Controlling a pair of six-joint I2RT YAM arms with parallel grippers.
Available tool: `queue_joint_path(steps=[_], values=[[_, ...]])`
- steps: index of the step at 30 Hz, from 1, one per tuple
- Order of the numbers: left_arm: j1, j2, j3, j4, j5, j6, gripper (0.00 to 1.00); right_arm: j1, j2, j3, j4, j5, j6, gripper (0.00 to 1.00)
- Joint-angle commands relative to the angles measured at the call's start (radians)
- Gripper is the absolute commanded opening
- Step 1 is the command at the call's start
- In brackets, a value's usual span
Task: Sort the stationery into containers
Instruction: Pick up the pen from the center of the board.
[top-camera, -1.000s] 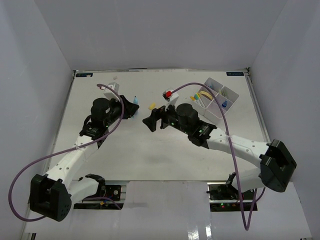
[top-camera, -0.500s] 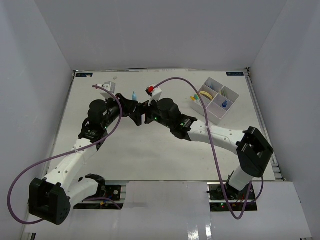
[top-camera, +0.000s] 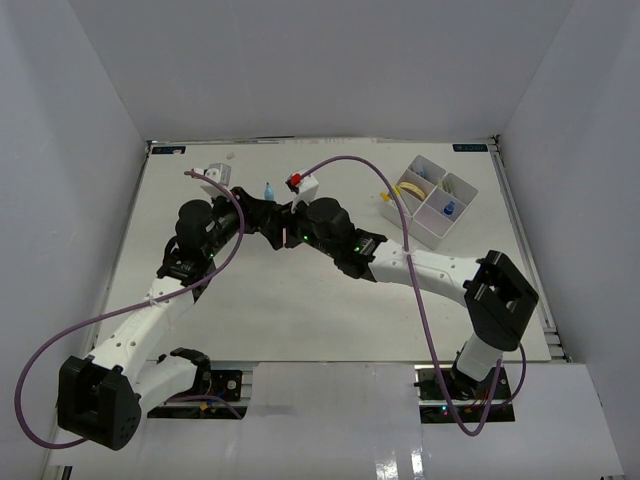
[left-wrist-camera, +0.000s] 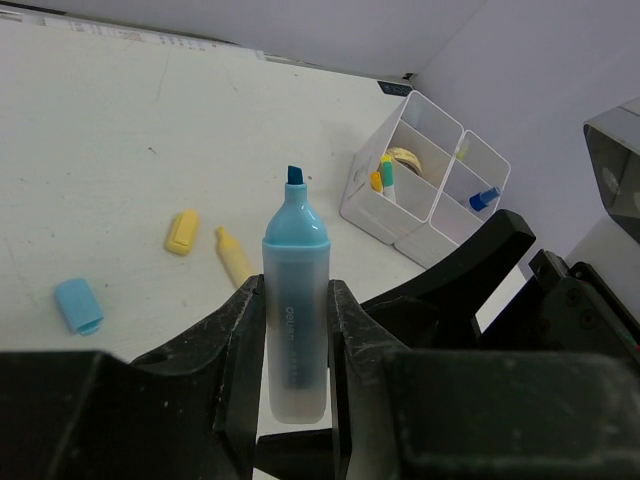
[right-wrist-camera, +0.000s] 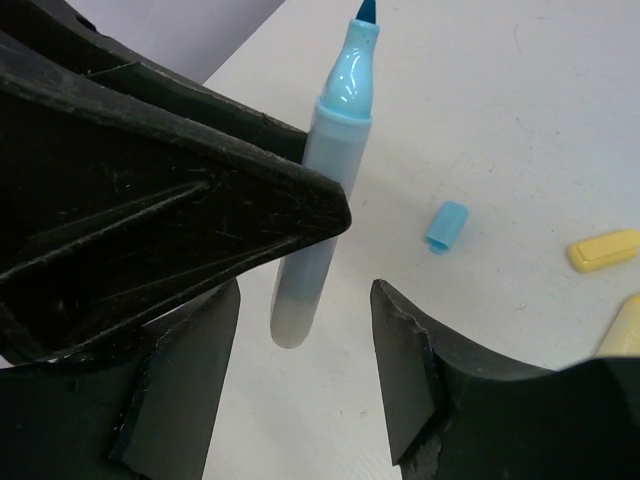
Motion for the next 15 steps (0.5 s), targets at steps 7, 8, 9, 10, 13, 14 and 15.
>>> queue_joint_path(steps=[7, 8, 9, 10, 13, 14, 15], values=[[-0.009, -0.022, -0.027, 0.034, 0.057, -0.020, 0.06, 0.004, 0.025, 0.035, 0.156, 0.080, 0.011, 0.57], [-0.010, -0.022, -0.027, 0.041, 0.060, -0.021, 0.06, 0.004, 0.025, 0.036, 0.159, 0.090, 0.011, 0.56], [-0.010, -0.021, -0.027, 0.042, 0.063, -0.023, 0.06, 0.004, 0.026, 0.036, 0.164, 0.096, 0.011, 0.56], [-0.010, -0.021, -0.030, 0.045, 0.073, -0.023, 0.06, 0.002, 0.028, 0.035, 0.167, 0.099, 0.007, 0.55], [-0.015, -0.019, -0.035, 0.054, 0.080, -0.026, 0.06, 0.004, 0.026, 0.035, 0.182, 0.106, 0.004, 0.52], [-0.016, -0.018, -0.035, 0.056, 0.082, -0.027, 0.06, 0.002, 0.026, 0.036, 0.190, 0.106, 0.004, 0.52], [-0.021, -0.016, -0.036, 0.059, 0.085, -0.027, 0.06, 0.002, 0.026, 0.036, 0.193, 0.106, 0.004, 0.52]])
